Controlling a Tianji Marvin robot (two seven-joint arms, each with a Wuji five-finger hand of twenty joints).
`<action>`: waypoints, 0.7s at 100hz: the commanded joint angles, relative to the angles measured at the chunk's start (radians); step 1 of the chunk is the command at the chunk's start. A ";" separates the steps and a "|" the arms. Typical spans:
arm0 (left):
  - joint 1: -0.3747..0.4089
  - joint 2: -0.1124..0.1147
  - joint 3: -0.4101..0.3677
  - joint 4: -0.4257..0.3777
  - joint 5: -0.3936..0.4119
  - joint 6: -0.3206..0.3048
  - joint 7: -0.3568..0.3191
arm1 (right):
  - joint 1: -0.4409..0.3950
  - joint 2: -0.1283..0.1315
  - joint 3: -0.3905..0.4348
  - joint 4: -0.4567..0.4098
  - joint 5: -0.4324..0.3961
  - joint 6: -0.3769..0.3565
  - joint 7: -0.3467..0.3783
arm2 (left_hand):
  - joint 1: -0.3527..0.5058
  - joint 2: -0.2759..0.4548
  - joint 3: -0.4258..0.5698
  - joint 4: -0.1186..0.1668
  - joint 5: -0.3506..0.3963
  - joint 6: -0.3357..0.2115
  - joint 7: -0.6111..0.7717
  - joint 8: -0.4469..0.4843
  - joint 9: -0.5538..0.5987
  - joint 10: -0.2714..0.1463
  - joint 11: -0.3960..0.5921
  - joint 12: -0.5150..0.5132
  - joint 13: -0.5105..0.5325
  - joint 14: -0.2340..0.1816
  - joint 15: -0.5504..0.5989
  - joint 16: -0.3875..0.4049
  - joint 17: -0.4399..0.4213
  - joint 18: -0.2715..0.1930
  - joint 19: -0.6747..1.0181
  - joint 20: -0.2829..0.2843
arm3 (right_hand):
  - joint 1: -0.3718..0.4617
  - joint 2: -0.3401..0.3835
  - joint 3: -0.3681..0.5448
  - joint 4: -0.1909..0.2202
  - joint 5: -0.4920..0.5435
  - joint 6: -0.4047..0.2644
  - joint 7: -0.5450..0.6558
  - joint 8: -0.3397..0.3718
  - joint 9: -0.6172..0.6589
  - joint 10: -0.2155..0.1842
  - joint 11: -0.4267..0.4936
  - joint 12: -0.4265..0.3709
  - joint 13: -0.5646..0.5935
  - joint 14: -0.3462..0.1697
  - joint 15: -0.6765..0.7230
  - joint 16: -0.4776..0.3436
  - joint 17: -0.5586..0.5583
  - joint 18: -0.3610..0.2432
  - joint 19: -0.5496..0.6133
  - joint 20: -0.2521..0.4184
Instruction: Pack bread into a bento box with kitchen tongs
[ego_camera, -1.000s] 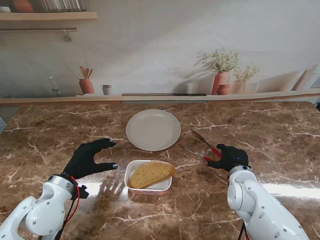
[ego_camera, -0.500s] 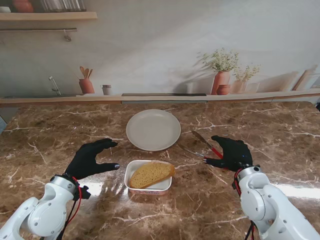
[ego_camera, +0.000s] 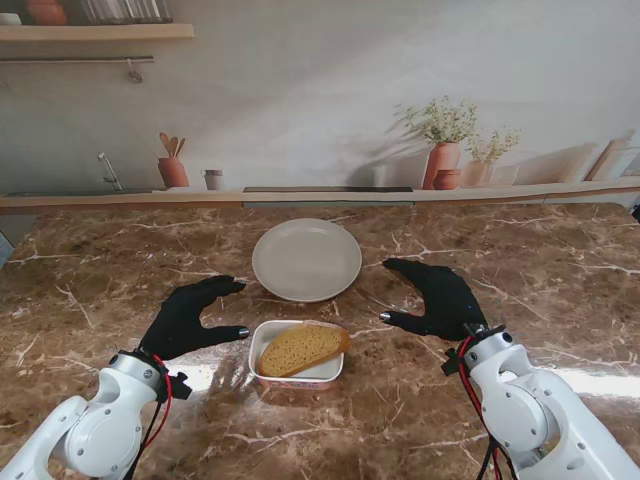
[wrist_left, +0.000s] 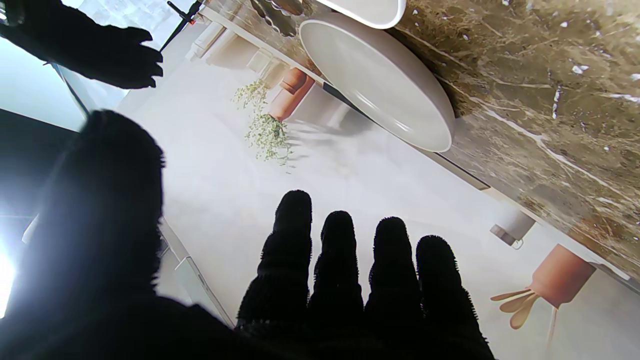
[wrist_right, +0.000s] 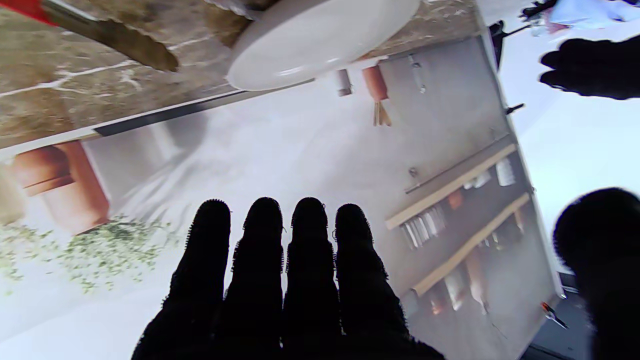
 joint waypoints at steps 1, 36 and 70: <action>0.000 -0.004 0.007 -0.002 -0.004 -0.003 0.001 | 0.009 -0.010 -0.012 0.003 0.016 -0.020 0.008 | -0.033 0.028 -0.039 0.018 -0.021 0.004 -0.018 -0.011 -0.050 -0.026 -0.023 -0.015 -0.033 -0.048 -0.034 -0.011 -0.021 -0.034 -0.031 -0.009 | -0.053 0.032 -0.008 0.037 -0.018 0.005 -0.026 -0.011 -0.026 0.003 -0.026 -0.024 -0.042 -0.019 -0.016 -0.020 -0.013 -0.031 -0.025 -0.032; -0.007 -0.005 0.009 -0.004 -0.021 -0.003 -0.003 | 0.025 -0.019 -0.053 0.022 0.084 -0.054 -0.002 | -0.029 0.054 -0.085 0.025 -0.027 0.005 -0.021 -0.013 -0.056 -0.027 -0.026 -0.016 -0.038 -0.046 -0.035 -0.011 -0.020 -0.034 -0.036 -0.011 | -0.068 0.077 -0.035 0.041 -0.059 0.014 -0.045 -0.019 -0.068 0.015 -0.044 -0.032 -0.053 -0.002 -0.018 -0.024 -0.009 -0.020 -0.019 -0.046; -0.011 -0.007 0.004 -0.022 -0.023 -0.017 0.004 | -0.019 -0.024 -0.044 0.003 0.101 -0.051 -0.019 | -0.023 0.076 -0.122 0.032 -0.032 0.003 -0.023 -0.014 -0.060 -0.032 -0.027 -0.017 -0.043 -0.050 -0.038 -0.012 -0.021 -0.033 -0.042 -0.014 | -0.068 0.100 -0.051 0.046 -0.069 0.025 -0.052 -0.016 -0.082 0.023 -0.045 -0.034 -0.063 0.002 -0.021 -0.025 -0.015 -0.015 -0.015 -0.052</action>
